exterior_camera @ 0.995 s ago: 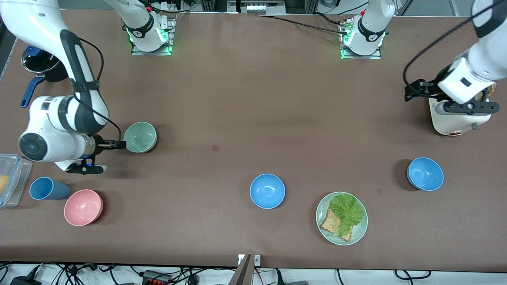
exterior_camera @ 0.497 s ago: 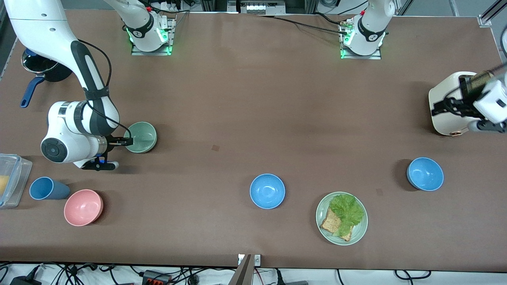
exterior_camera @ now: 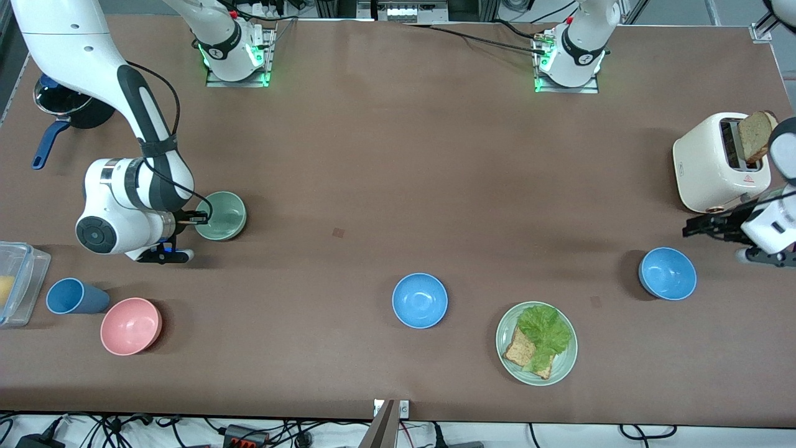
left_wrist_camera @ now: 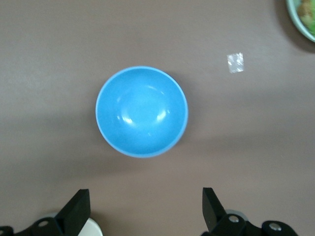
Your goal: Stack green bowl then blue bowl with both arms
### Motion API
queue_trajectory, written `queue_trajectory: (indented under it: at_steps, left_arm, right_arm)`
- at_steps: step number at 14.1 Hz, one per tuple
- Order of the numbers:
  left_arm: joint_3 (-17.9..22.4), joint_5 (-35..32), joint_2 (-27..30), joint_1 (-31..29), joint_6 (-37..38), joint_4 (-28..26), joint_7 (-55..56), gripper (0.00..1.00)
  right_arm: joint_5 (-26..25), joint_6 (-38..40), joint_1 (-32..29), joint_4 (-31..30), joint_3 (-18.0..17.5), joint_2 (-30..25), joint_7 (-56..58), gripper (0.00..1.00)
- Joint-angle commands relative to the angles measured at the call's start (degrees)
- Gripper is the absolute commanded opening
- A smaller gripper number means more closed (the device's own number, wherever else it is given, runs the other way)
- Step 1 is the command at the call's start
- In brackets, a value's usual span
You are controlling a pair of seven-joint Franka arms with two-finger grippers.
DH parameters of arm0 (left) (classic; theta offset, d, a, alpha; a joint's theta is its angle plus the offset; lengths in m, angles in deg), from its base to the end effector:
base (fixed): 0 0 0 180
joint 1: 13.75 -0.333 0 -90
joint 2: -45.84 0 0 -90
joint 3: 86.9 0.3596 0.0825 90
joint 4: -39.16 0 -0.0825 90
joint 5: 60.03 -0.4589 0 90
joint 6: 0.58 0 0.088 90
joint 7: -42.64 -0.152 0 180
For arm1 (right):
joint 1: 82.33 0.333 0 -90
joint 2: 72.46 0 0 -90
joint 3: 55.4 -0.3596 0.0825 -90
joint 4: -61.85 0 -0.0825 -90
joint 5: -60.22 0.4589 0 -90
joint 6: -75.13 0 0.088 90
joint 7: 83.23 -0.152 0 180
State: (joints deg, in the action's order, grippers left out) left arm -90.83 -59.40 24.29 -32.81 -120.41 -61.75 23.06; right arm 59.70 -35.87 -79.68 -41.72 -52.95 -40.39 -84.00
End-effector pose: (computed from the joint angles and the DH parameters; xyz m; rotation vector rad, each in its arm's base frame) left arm 0.6958 0.1900 0.3052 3.0928 -0.1048 -0.0506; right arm 0.6574 0.0014 0.1490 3.0355 -0.0050 -0.6618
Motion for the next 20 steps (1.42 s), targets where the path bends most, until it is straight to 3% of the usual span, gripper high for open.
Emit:
queue_trajectory:
  at_steps: [1,6,8,10,13,16,20]
  left_arm:
    - [-0.38,0.16,-2.08,-2.12,-5.22,-1.13,-2.13,1.0]
    - [-0.38,0.07,-8.41,-3.18,-18.04,-1.22,-5.81,1.0]
    - [-0.38,0.07,-9.74,-4.14,-23.23,-3.23,-7.31,1.0]
    - [-0.38,0.07,-9.74,-4.23,-27.81,-6.04,-7.49,1.0]
    - [-0.46,0.07,-11.06,-4.58,-29.75,-6.23,-8.8,1.0]
    - [-0.55,0.25,-12.38,-4.5,-31.25,-5.97,-8.46,1.0]
    - [-0.55,0.25,-12.47,-4.41,-31.25,-5.88,-7.93,1.0]
  right_arm:
    - [2.52,0.09,0.6,-0.84,-0.69,-1.49,-0.64,0.0]
    - [5.17,2.46,6.48,5.3,-3.15,-1.93,-1.77,0.0]
    - [5.61,3.34,10.95,8.03,-3.85,-1.75,-2.39,0.0]
    - [9.45,3.26,14.22,8.83,-3.85,-1.49,-4.66,0.0]
    - [14.57,2.55,18.61,8.92,-3.86,-0.53,-8.62,0.0]
    - [14.58,2.29,26.58,13.64,-3.77,4.11,-19.48,0.0]
    - [15.37,0.72,32.32,19.98,-3.86,9.14,-29.53,0.0]
